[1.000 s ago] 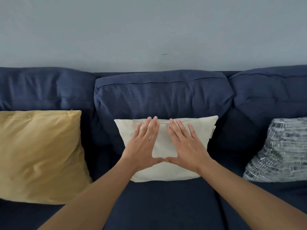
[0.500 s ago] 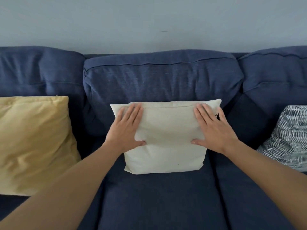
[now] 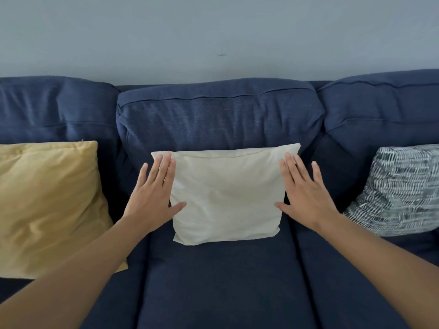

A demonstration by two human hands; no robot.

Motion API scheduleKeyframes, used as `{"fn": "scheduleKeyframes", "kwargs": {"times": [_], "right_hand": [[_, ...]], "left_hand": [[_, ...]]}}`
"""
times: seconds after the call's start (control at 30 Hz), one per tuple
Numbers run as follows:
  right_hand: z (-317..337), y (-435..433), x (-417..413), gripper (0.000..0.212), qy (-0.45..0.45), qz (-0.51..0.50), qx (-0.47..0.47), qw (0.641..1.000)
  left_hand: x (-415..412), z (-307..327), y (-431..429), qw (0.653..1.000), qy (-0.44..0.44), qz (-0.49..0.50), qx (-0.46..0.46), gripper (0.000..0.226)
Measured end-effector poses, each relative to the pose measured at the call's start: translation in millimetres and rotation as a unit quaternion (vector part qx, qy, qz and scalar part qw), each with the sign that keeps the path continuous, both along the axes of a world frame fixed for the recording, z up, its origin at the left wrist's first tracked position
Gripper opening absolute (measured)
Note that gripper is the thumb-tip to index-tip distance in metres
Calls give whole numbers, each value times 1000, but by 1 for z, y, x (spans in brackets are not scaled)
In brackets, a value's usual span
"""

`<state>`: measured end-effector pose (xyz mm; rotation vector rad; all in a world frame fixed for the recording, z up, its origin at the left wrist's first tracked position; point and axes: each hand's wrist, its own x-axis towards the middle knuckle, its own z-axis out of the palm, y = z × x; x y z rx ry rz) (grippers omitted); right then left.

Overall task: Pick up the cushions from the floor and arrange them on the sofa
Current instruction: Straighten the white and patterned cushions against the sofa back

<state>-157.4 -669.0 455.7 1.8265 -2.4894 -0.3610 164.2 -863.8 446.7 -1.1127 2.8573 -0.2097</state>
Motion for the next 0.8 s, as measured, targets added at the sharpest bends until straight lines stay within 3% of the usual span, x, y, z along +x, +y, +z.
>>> {"fn": "scheduleKeyframes", "kwargs": {"times": [0.43, 0.8], "right_hand": [[16, 43, -44, 111, -16, -7, -19, 1000], [27, 134, -161, 113, -45, 21, -30, 998]], "left_hand": [[-79, 7, 53, 997, 46, -52, 24, 109], [-212, 12, 157, 997, 57, -49, 15, 111]]}}
